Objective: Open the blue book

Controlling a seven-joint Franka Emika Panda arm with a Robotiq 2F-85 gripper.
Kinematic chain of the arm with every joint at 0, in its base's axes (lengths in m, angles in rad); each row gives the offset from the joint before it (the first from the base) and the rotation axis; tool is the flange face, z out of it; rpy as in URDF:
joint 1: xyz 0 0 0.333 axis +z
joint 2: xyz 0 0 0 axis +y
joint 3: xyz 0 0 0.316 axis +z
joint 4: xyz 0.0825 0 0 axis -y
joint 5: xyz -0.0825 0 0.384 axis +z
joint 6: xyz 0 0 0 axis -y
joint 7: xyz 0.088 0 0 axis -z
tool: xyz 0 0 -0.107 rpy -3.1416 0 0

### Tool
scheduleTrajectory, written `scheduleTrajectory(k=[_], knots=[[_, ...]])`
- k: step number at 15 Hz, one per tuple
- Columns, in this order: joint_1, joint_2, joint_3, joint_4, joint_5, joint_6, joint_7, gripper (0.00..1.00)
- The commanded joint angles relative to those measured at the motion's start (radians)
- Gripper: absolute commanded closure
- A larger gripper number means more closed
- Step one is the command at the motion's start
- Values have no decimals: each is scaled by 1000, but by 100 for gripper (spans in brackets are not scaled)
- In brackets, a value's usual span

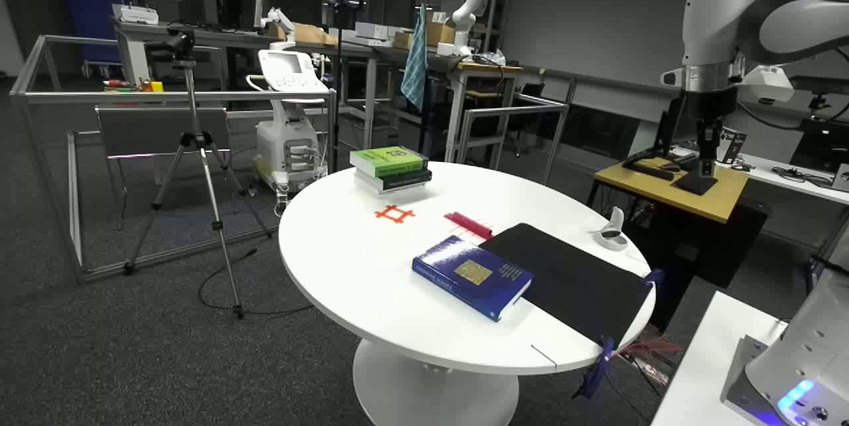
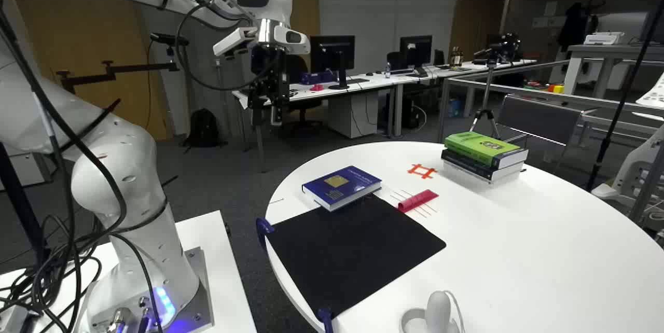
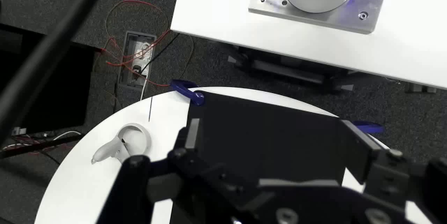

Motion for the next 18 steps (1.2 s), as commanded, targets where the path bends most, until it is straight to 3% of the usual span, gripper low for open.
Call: scheduleTrajectory(k=[1,7,10,18], knots=[[31,3,-24,2,-11,-5,16,0],[31,3,-24,2,-11,-5,16,0],[24,42,-55,63,28,116,44,0],[-2,434,-178,395,207,371,42,0]])
